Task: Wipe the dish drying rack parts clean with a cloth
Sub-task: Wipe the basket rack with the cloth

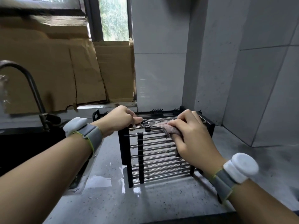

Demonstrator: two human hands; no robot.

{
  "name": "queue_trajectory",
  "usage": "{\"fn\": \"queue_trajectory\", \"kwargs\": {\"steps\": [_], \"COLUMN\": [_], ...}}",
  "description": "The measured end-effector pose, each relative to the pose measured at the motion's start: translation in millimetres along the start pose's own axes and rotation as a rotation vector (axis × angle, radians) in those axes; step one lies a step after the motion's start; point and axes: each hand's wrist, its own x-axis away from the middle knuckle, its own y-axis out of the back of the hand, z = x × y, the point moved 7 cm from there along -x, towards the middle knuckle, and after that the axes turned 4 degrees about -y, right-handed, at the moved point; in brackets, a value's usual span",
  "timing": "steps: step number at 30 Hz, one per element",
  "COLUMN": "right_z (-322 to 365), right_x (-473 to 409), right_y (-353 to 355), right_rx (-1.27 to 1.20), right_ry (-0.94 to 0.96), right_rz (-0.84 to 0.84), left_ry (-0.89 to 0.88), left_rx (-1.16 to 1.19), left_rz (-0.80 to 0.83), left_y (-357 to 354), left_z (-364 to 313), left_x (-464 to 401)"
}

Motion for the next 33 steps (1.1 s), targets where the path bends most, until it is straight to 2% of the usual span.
{"fn": "queue_trajectory", "kwargs": {"steps": [4,7,11,15,18,21,23,26,28,33], "right_z": [-4,-7,1,33,57,66,69,75,80,89], "right_x": [0,-6,-33,-71,-87,-84,-86,-93,-95,-98], "right_y": [-1,2,19,12,-24,-58,-59,-56,-61,-85], "right_rx": [-0.065,-0.137,-0.283,-0.382,-0.261,-0.059,-0.008,0.133,0.238,0.398], "right_ry": [-0.036,-0.088,-0.19,-0.18,-0.122,-0.055,-0.033,0.107,0.19,0.295], "right_rz": [0.032,0.059,-0.032,-0.045,0.135,0.492,0.657,0.832,0.89,0.883], "left_ry": [-0.052,-0.122,-0.191,-0.193,-0.185,-0.154,-0.151,-0.141,-0.133,-0.116], "left_rx": [0.041,0.137,0.187,0.247,0.337,0.384,0.374,0.35,0.355,0.377], "left_rz": [-0.049,-0.238,-0.497,-0.531,-0.489,-0.467,-0.461,-0.483,-0.488,-0.488], "left_y": [6,22,45,31,7,-11,-17,-18,-18,-18], "left_z": [-5,-2,15,28,32,33,33,35,36,35], "left_x": [6,15,46,78,96,107,109,106,106,106]}}
